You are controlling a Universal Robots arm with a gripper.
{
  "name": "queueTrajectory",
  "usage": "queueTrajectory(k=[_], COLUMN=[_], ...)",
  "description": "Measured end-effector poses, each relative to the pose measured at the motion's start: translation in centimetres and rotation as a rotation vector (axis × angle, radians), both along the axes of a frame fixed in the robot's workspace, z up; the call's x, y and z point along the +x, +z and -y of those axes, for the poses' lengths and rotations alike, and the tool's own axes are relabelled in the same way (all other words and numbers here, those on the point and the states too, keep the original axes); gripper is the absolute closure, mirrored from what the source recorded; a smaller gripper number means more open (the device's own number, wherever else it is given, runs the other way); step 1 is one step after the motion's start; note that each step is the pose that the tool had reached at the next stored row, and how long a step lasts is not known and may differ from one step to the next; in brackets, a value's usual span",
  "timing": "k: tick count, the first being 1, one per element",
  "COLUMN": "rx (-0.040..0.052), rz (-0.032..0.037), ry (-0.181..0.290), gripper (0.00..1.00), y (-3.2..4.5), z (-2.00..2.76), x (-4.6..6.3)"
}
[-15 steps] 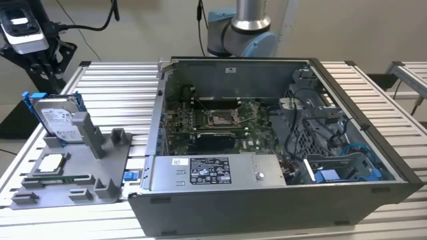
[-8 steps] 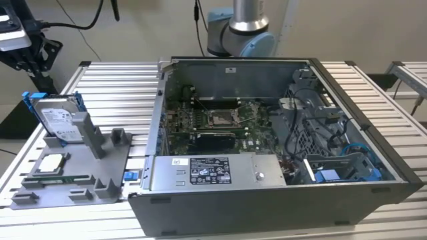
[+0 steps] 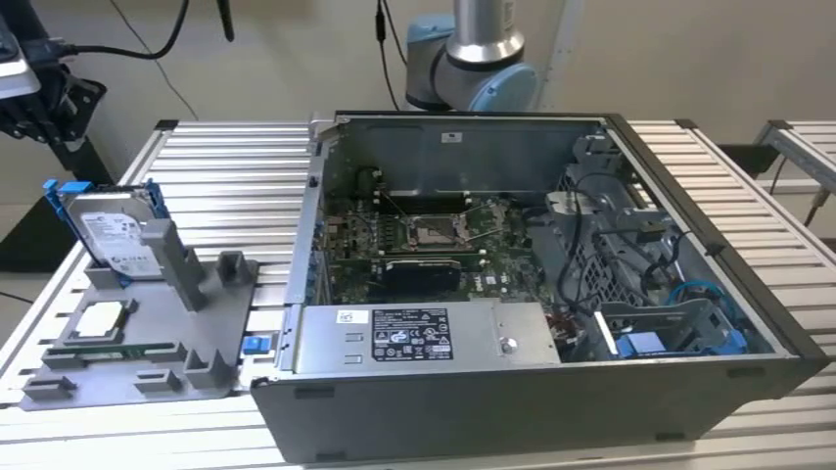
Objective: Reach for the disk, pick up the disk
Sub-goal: 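Reach for the disk, then pick up the disk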
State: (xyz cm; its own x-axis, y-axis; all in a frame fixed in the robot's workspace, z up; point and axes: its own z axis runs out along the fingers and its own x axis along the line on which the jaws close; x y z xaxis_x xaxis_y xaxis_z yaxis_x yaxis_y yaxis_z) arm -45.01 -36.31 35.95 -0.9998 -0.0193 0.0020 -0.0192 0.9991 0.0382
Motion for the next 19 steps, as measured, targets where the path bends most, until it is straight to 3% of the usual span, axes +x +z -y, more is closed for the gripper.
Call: queueTrajectory(k=[7, 19], rx=[-0.0004, -0.0005], rz=[-0.0018, -0.002], ry=[0.0, 0.016], gripper=[1.0, 1.0], y=[-0.2, -0.22], z=[0.94, 0.97], x=[-0.18, -0.28])
